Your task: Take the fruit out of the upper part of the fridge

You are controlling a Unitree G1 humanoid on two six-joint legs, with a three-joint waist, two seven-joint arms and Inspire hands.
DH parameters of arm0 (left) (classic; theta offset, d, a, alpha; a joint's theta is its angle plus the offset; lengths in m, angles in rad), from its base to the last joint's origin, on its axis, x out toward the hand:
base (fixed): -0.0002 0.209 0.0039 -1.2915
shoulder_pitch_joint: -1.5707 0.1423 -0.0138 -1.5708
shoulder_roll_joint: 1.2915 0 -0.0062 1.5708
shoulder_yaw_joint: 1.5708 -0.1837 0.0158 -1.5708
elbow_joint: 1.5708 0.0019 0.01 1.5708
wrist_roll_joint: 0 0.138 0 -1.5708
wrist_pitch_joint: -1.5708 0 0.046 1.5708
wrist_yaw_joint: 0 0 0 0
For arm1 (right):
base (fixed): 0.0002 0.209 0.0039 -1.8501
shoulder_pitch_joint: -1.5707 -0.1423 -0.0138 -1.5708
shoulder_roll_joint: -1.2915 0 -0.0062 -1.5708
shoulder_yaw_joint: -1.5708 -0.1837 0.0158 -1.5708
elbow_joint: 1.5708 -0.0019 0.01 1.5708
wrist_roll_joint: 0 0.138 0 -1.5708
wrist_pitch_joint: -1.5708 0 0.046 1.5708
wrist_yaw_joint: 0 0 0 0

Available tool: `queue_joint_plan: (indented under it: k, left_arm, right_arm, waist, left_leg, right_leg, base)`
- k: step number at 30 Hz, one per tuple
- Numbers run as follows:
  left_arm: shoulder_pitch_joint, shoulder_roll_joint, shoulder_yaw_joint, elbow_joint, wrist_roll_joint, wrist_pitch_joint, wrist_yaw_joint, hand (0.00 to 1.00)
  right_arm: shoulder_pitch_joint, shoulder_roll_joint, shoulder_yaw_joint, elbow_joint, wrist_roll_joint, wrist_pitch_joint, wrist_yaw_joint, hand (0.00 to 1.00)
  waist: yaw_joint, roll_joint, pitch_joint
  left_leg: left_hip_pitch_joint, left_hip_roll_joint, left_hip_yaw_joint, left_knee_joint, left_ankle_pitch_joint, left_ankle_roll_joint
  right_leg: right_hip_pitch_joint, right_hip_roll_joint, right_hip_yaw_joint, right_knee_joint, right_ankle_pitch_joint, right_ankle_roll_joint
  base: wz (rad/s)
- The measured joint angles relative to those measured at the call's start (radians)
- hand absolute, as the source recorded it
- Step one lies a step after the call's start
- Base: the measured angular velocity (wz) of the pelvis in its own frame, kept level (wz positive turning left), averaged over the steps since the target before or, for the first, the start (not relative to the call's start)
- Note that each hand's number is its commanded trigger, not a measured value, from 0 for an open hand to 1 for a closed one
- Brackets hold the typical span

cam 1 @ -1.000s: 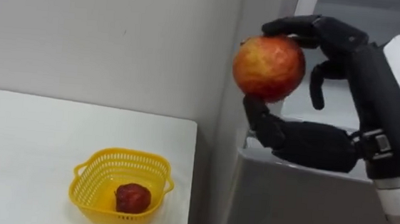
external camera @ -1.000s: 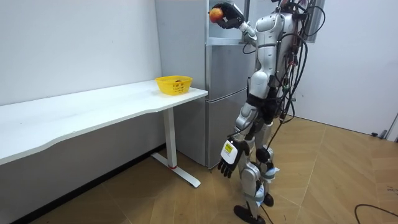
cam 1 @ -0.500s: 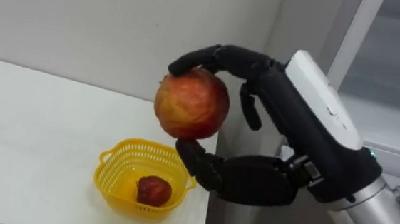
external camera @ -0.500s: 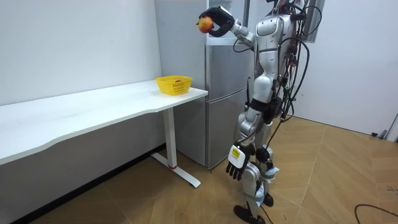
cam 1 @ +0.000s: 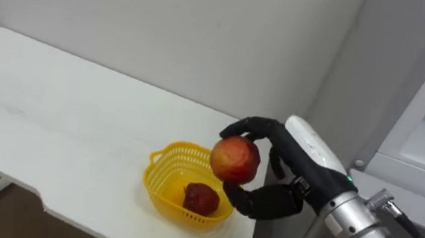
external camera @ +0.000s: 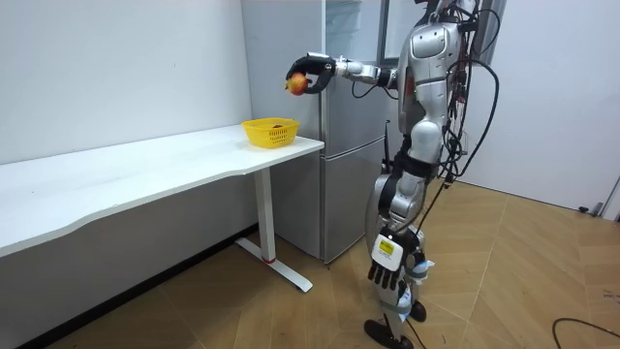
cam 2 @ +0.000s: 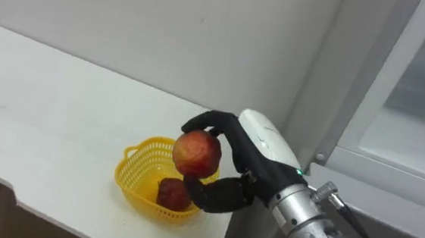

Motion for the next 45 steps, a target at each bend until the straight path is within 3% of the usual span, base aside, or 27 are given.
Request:
queue_joint_plan:
  k: [1,5,14,24,25,26,31,40,45]
  left_arm:
    - [0.000,0.004,-0.001,0.000,0.000,0.000,0.000,0.00]
    - [-0.002,0.010,-0.003,0.001,-0.001,0.003,0.003,0.00]
    - [0.006,0.015,-0.001,-0.003,0.000,0.007,-0.001,0.00]
    - [0.009,0.016,0.001,-0.023,0.001,0.025,-0.004,0.00]
    - [0.009,0.016,0.002,-0.024,0.001,0.027,-0.004,0.00]
    - [0.009,0.017,0.002,-0.024,0.001,0.028,-0.004,0.00]
    - [0.002,0.017,0.002,-0.025,0.001,0.044,-0.004,0.00]
    - [-0.014,0.017,0.001,-0.026,0.001,0.052,-0.004,0.00]
    - [-0.014,0.018,-0.001,-0.028,0.001,0.058,-0.005,0.00]
  right_arm:
    - [-0.016,0.000,0.005,0.053,-0.001,0.001,-0.004,1.00]
    - [-0.071,0.000,0.033,0.182,-0.006,0.002,-0.020,1.00]
    - [-0.141,-0.008,0.050,0.380,0.003,0.003,-0.070,1.00]
    - [-0.147,-0.015,0.050,0.424,0.013,0.004,-0.098,1.00]
    - [-0.157,-0.015,0.051,0.444,0.023,0.004,-0.098,0.60]
    - [-0.170,-0.015,0.051,0.465,0.037,0.006,-0.098,0.00]
    - [-0.182,-0.015,0.051,0.499,0.042,0.015,-0.107,0.00]
    - [-0.182,-0.015,0.051,0.522,0.042,0.028,-0.116,0.00]
    - [-0.182,-0.018,0.052,0.525,0.042,0.034,-0.118,0.00]
  waist:
    - [0.019,-0.005,0.0018]
    - [0.040,-0.017,0.0127]
    - [0.074,-0.045,0.0039]
    - [0.099,-0.071,0.0062]
    - [0.100,-0.072,0.0066]
    - [0.100,-0.072,0.0071]
    - [0.098,-0.071,0.0079]
    - [0.099,-0.059,0.0167]
    - [0.098,-0.062,0.0143]
  left_leg:
    - [0.000,0.000,0.000,0.000,0.000,0.000]
    - [-0.015,0.000,-0.014,0.002,0.000,0.000]
    - [-0.037,-0.009,-0.051,0.007,0.001,-0.001]
    - [-0.043,-0.019,-0.079,0.022,0.002,0.001]
    - [-0.045,-0.019,-0.082,0.022,0.002,0.002]
    - [-0.047,-0.020,-0.085,0.023,0.003,0.002]
    - [-0.052,-0.021,-0.093,0.022,0.002,0.002]
    - [-0.054,-0.021,-0.092,0.022,0.003,0.001]
    - [-0.054,-0.021,-0.092,0.026,0.003,0.001]
  right_leg:
    - [-0.001,-0.001,-0.001,0.000,0.000,0.000]
    - [-0.006,-0.002,-0.019,0.001,-0.001,0.002]
    - [-0.008,-0.007,-0.058,0.002,-0.002,0.003]
    - [-0.001,-0.018,-0.085,0.002,-0.006,0.009]
    - [0.000,-0.018,-0.085,0.002,-0.006,0.009]
    - [0.000,-0.018,-0.086,0.002,-0.006,0.010]
    - [-0.001,-0.016,-0.086,0.001,-0.006,0.010]
    - [-0.003,-0.015,-0.082,0.001,-0.006,0.010]
    - [-0.004,-0.015,-0.083,0.001,-0.006,0.010]
  base:
    - [0.00]
    - [0.07]
    - [0.13]
    - [0.09]
    - [0.07]
    - [0.06]
    - [0.04]
    - [0.00]
    - [0.00]
